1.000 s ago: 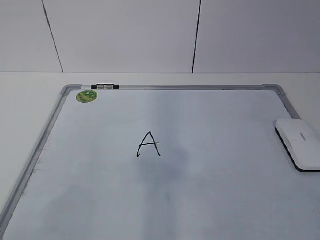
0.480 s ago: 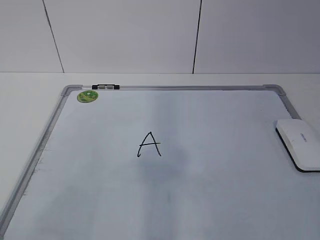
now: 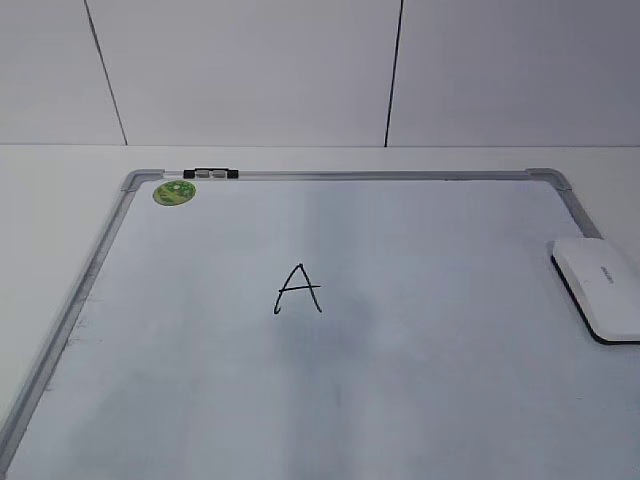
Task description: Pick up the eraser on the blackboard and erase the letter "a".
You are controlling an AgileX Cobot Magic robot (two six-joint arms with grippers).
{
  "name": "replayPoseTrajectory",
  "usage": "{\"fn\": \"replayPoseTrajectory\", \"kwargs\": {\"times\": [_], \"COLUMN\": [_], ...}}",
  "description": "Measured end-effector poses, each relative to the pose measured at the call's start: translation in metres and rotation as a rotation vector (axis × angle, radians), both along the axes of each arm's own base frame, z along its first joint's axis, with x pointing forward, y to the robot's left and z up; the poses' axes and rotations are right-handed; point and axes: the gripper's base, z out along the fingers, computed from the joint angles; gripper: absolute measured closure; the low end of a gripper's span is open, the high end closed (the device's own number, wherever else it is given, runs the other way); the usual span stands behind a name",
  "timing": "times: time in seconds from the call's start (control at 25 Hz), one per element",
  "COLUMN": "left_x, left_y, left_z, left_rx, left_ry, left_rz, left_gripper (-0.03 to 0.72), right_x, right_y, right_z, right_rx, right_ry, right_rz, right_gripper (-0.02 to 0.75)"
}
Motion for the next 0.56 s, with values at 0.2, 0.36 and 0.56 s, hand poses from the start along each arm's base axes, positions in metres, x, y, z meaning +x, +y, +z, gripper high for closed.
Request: {"fn": "replayPoseTrajectory", "kwargs": {"times": [0.2, 0.36, 0.56], "left_x": [0.0000, 0.0000, 0.0000], "left_y": [0.0000, 0.0000, 0.0000], "left_z": [0.0000, 0.0000, 0.0000], "left_rx": [0.000, 0.000, 0.000], "left_ry": [0.000, 0.000, 0.000], "left_rz": [0.000, 0.000, 0.000], "left_gripper": [0.267, 0.276, 0.279], "right_x": [0.0000, 0.0000, 0.0000], "right_y": [0.0000, 0.0000, 0.0000], "right_z": [0.0000, 0.0000, 0.0000], "right_rx": [0.000, 0.000, 0.000], "right_ry": [0.000, 0.000, 0.000], "right_rz": [0.000, 0.000, 0.000], "right_gripper": [0.146, 0.146, 0.146]}}
